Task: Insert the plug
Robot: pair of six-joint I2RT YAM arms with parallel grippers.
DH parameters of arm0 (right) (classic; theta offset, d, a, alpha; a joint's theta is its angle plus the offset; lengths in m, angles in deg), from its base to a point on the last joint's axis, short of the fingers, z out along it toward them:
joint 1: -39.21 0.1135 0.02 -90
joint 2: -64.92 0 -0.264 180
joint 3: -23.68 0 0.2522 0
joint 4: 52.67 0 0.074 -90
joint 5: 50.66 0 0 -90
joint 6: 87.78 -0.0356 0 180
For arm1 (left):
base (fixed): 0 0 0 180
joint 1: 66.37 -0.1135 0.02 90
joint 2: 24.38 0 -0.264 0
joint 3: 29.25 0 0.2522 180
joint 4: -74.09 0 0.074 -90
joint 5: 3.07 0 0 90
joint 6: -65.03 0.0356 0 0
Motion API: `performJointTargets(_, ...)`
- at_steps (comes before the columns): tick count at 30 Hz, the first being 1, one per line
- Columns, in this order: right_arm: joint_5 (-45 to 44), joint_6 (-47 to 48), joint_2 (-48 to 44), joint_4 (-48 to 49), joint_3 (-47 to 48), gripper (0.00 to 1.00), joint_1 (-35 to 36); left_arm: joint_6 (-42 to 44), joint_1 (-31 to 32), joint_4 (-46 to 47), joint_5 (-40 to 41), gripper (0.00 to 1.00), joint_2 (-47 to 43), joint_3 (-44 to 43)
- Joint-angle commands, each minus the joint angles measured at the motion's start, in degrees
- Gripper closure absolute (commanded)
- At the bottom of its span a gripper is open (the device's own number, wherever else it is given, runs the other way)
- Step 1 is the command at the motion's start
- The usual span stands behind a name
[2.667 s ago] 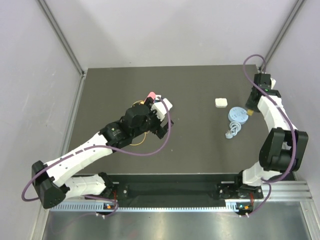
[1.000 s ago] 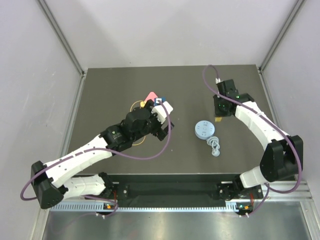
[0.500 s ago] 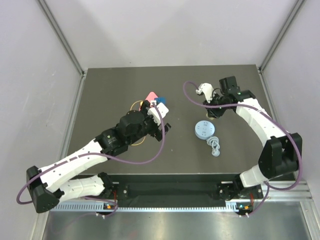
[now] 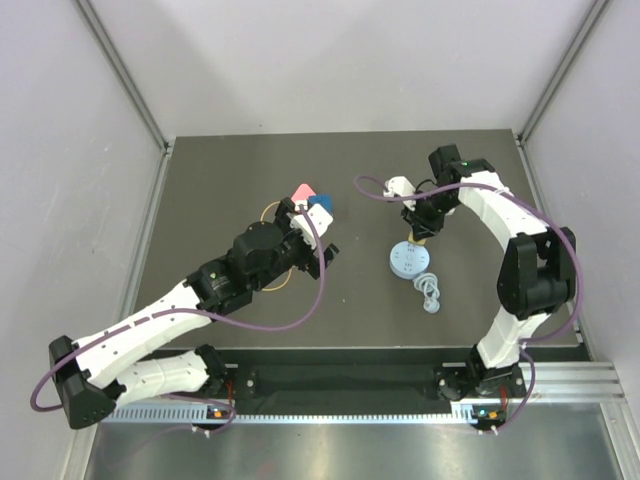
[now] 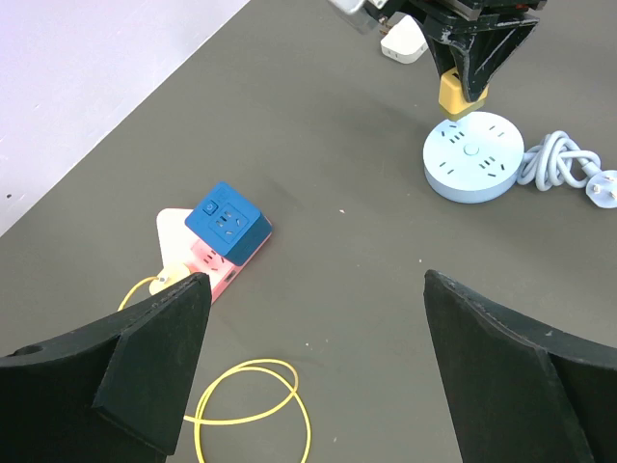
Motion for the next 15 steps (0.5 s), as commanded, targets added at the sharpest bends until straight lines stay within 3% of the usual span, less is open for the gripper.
performJointTargets(1, 0.88, 4.92, 0.4, -0.83, 0.3, 1.0, 0.12, 0.36, 0.36, 3.14, -0.33, 0.05, -1.4, -0.07)
performJointTargets(15, 3.25, 6.68, 4.8, -0.13, 1.35, 1.0, 1.53, 0.44, 0.36, 3.76, 0.91, 0.05, -2.37, 0.45)
